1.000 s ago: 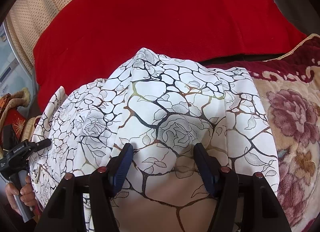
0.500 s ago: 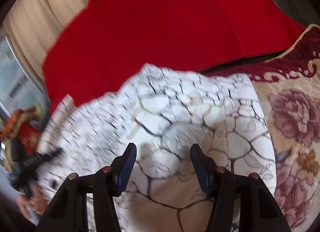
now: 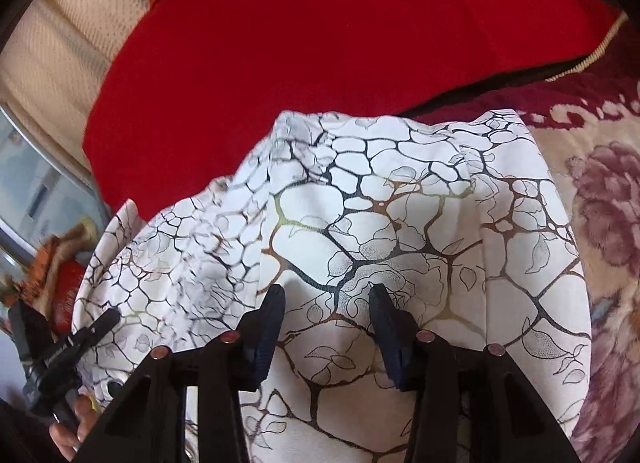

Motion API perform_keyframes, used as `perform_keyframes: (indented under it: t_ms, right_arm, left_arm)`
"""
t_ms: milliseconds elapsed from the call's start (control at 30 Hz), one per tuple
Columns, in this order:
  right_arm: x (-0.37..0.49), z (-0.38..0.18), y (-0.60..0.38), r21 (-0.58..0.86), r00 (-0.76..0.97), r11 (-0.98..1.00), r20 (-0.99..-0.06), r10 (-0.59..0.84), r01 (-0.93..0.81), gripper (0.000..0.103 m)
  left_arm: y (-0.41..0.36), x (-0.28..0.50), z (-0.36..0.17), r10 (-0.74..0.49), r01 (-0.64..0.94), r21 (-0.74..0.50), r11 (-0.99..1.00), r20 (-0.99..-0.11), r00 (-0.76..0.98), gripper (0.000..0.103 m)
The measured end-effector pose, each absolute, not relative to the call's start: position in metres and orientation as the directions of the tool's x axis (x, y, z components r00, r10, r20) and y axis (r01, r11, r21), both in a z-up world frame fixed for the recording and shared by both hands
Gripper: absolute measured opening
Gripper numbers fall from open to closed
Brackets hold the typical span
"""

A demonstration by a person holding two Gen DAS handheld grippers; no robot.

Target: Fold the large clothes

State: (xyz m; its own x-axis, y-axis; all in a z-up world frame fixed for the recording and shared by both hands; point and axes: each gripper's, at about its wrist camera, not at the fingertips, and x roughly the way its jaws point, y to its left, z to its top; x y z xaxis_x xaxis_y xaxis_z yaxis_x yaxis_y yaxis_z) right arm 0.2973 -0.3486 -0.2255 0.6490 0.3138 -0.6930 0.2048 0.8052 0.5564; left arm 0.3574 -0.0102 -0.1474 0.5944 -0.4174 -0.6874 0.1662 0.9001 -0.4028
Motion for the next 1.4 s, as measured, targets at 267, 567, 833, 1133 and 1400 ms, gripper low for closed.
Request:
perform_keyframes:
  t_ms: [267,567,833,1133,1400]
  right_arm:
    - [0.282,-0.210,-0.398,0.691,0.739,0.700,-0.566,0.367,0.181,0.049]
    - [0.263,-0.223,-0.476,0.883,0.811,0.438,-0.378,0.446,0.171,0.054]
    - [0.300,-0.262,-0.479,0.976,0.723,0.163,-0.215,0.656,0.143,0.081]
    - [0.324,-0.249,-0.440,0.969,0.680,0.212,-0.239,0.693,0.125,0.081]
    - [0.317,-0.215,-0.429,0.965,0.722,0.244,-0.235,0.651,0.095,0.089]
  left_arm:
    - [-0.125,0.324,-0.086,-0.380,0.327,-0.221,0.919,-0.719,0.582,0.017]
    - [-0.274,0.287,-0.136,-0.275,0.479,0.004,0.878,-0.814,0.511,0.017]
    - [-0.274,0.274,-0.168,-0.290,0.527,0.010,0.850,-0.826,0.484,0.043]
    - [-0.223,0.222,-0.109,-0.475,0.667,-0.100,0.739,-0.779,0.409,0.063]
    - [-0.115,0.231,-0.087,-0.462,0.517,-0.165,0.840,-0.715,0.524,0.073]
